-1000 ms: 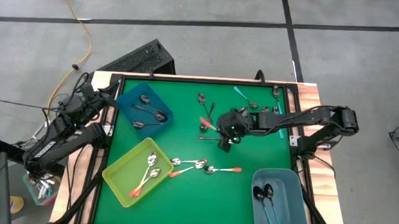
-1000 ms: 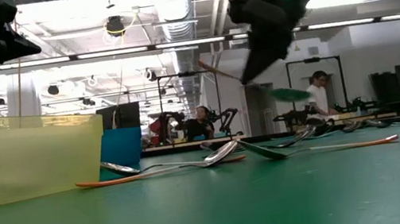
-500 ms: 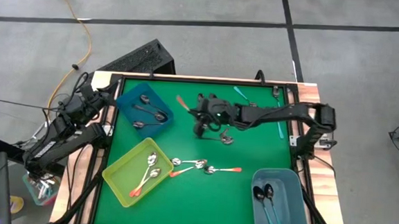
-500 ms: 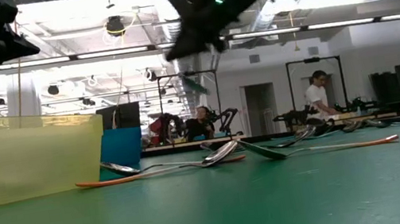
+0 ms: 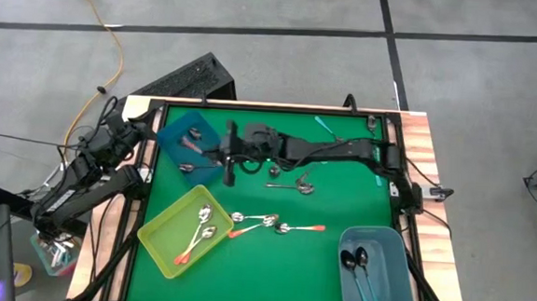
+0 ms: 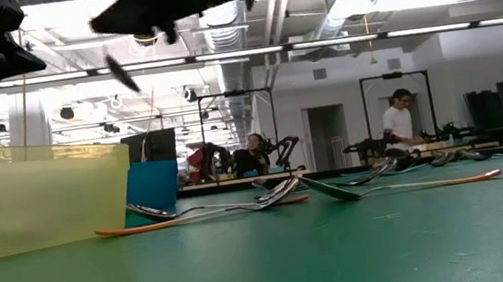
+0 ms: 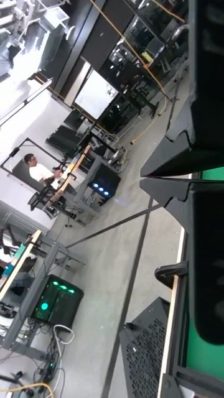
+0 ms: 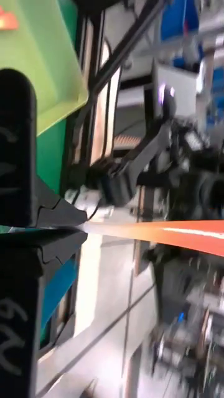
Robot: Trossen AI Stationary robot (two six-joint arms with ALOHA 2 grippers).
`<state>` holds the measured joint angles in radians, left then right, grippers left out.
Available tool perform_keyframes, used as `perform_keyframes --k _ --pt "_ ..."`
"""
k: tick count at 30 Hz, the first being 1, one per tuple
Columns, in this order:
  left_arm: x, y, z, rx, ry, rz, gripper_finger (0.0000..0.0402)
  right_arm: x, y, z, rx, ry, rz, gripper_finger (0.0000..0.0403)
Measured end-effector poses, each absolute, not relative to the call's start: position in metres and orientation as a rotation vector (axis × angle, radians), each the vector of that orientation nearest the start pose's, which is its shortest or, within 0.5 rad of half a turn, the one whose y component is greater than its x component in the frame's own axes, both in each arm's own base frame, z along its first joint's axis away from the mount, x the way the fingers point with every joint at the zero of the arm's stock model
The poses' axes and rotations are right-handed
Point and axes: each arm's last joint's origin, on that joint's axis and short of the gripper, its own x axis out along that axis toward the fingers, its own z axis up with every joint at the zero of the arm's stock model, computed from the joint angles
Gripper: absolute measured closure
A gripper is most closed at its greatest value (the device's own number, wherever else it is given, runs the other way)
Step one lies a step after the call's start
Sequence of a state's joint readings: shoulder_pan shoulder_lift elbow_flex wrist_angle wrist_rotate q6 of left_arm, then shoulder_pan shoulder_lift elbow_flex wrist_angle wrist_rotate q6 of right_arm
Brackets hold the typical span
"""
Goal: Sort silverware by color (type)
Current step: Put the orange spoon into the green bin
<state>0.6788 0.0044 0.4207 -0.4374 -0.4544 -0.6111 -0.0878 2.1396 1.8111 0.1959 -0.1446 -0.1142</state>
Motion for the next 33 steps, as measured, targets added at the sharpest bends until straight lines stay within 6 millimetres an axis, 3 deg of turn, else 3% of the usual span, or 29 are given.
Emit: perform_keyframes --k 3,9,19,22,33 --pt "0.031 0.041 0.257 -0.524 -0.311 1.108 0.0401 0.524 -0.032 0.291 -0.119 0.087 0.146 0.0396" --pt "0.031 0.041 0.257 -0.546 -0.323 1.099 0.0401 0.552 0.005 0.286 -0.13 0.033 0.325 0.0396" --pt "0.033 0.04 0.257 -0.565 -0.307 1.027 0.0401 0.579 0.06 0.253 -0.102 0.094 0.371 0.0396" --pt "0.034 0.039 0.257 -0.573 -0.29 0.969 0.0401 0.581 0.069 0.235 -0.08 0.16 0.334 0.0396" --pt "0.035 0.038 0.257 -0.522 -0.247 0.933 0.0401 0.568 0.084 0.206 -0.203 0.478 0.358 0.0396"
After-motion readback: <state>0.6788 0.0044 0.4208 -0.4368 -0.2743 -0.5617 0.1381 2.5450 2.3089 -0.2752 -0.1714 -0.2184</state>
